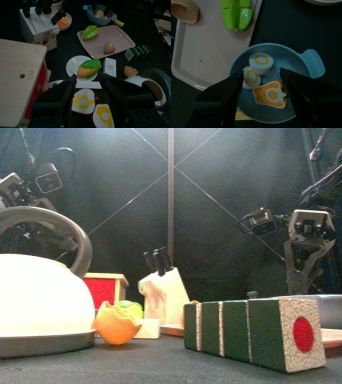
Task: Grab egg half
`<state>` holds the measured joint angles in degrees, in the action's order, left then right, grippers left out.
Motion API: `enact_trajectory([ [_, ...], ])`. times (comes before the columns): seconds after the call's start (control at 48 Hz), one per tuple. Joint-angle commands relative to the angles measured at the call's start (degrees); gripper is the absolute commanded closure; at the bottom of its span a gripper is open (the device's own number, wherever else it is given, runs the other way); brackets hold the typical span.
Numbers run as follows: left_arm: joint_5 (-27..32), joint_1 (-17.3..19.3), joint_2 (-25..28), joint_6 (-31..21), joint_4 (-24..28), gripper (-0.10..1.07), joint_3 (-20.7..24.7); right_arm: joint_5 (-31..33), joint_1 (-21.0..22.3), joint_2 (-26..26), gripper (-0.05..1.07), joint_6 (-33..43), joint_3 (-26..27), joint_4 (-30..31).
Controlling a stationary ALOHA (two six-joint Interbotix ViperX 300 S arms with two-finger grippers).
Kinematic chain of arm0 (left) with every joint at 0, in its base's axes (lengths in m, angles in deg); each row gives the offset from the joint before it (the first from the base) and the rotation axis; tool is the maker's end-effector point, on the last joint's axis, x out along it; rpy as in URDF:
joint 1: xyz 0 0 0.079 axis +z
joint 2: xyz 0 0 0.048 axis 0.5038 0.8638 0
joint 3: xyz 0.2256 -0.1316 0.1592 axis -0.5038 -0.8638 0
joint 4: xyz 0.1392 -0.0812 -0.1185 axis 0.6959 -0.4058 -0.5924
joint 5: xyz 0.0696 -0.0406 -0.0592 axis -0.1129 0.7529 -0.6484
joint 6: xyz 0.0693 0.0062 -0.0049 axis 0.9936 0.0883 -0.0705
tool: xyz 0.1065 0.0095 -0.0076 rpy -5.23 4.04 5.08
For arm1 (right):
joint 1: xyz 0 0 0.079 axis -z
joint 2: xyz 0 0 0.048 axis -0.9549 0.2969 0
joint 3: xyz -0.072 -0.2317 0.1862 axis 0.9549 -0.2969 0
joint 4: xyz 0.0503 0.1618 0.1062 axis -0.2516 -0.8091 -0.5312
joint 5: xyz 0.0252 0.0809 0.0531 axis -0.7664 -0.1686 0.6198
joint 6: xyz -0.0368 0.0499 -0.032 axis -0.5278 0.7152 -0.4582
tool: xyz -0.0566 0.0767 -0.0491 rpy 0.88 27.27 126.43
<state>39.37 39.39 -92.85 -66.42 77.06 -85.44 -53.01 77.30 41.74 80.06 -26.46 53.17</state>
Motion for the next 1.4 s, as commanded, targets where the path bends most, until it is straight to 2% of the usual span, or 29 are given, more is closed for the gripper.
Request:
enact_trajectory([
  [0.0,-0.44,0.0,0.09,0.0,-0.09,0.18,0.7,0.53,0.18,-1.05,0.11,0.0,1.49,-0.09],
  [0.271,-0.44,0.09,0.09,0.0,0.0,0.18,0.7,-0.26,0.35,0.79,0.11,0.0,1.49,0.26],
  [0.771,-0.44,0.09,0.09,0.09,0.18,0.18,0.97,-2.29,0.79,7.73,0.11,0.0,2.81,-0.18],
  [1.062,-0.44,0.0,0.09,-0.18,-0.44,0.18,0.79,-2.11,0.88,9.23,0.12,-0.18,2.81,0.79],
  [1.188,-0.44,0.0,0.09,-0.09,-0.7,0.18,0.62,-2.11,0.88,9.23,0.16,-0.18,2.64,1.14],
  [1.375,-0.44,0.0,0.09,-0.09,-0.7,0.18,0.53,-1.93,1.05,9.23,0.29,-0.09,2.99,2.29],
])
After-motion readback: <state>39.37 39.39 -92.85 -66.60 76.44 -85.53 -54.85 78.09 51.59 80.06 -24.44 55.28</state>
